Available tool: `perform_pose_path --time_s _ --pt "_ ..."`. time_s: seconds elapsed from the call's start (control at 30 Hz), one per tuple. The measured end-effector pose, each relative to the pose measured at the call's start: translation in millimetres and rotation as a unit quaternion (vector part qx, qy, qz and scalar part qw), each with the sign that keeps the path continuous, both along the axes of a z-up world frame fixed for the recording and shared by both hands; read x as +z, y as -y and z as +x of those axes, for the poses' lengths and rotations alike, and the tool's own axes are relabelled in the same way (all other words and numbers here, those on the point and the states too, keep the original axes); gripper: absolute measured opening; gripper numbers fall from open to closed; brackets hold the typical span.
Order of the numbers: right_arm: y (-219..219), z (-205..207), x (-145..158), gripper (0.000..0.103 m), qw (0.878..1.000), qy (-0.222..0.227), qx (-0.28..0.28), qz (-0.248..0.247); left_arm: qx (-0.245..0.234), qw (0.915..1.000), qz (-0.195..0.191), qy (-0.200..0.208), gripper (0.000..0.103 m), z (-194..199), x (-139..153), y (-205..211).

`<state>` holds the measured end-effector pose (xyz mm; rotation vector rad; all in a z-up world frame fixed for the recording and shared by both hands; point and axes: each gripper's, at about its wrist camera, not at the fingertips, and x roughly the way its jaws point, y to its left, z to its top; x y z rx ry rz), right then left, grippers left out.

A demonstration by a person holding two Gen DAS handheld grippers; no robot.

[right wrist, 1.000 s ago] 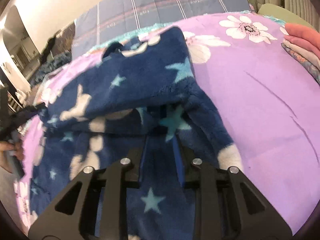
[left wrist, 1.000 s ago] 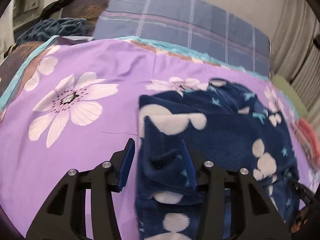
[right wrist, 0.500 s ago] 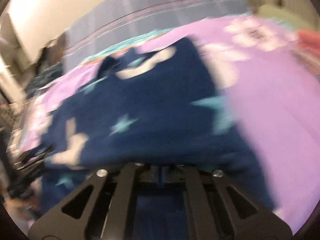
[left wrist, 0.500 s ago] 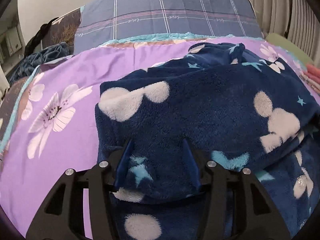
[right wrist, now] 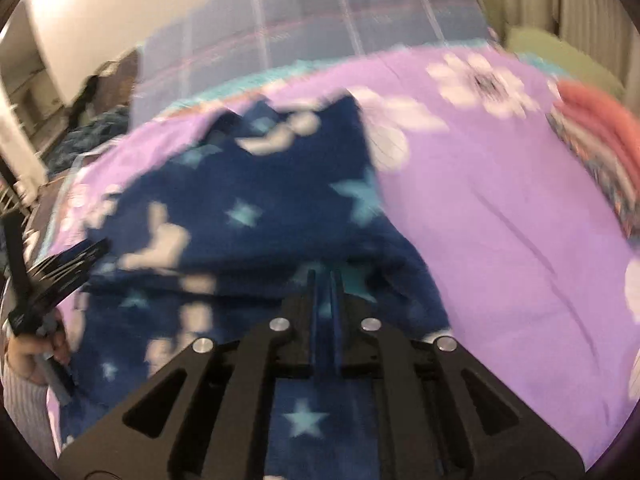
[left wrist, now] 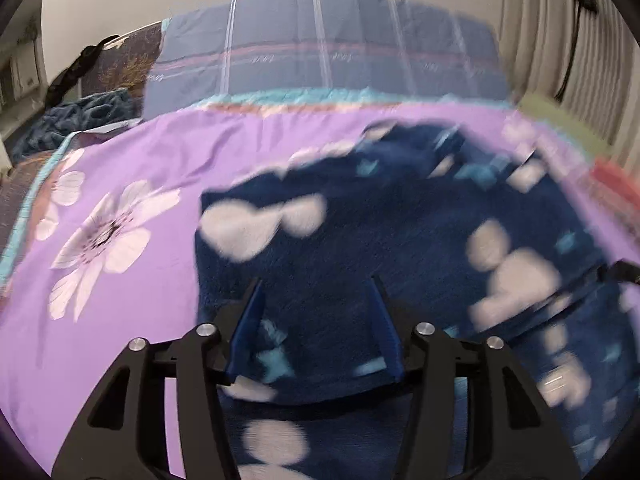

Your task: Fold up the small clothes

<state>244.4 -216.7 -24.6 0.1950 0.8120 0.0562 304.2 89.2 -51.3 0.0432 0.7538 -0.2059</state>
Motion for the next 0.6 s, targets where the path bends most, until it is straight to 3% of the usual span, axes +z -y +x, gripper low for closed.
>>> perform_pose_path --time_s 0.03,0.1,0.2,0.3,0.5,0.57,0.6 --pt "-9.2 6.0 9.4 0.022 1.000 0.012 0.020 -0.003 -0.013 0.9994 -0.031 0.003 0.027 0.8 13.5 4.3" --pt "-23.9 28.8 21.2 0.030 0.999 0.025 0.045 -0.006 -0.031 0.9979 -0.057 0.010 0.026 5.9 31.2 19.5" --pt "-23.9 78.2 21.2 0.030 0.999 0.029 0.040 0.010 -0.055 0.9980 -0.020 0.025 0.029 25.6 44.2 64.6" --pt "-6.6 127.1 8.8 0.023 0.998 0.023 0.017 0.053 -0.052 0.9986 -0.011 -0.002 0.052 62.2 34.0 103.0" --pt "28.9 185.4 -29.0 0.022 0.980 -0.009 -0.005 0.197 -0.024 0.9982 0.016 -0.052 0.058 134.1 -4.5 149.4" --pt "29.3 191.1 -50.3 0.018 0.981 -0.030 -0.012 0.190 -0.013 0.9962 0.047 -0.072 0.058 150.5 -18.9 156.1" --pt "26.9 190.8 -55.8 0.013 0.984 -0.031 -0.012 0.177 -0.002 0.9947 0.065 -0.079 0.048 155.2 -23.6 154.2"
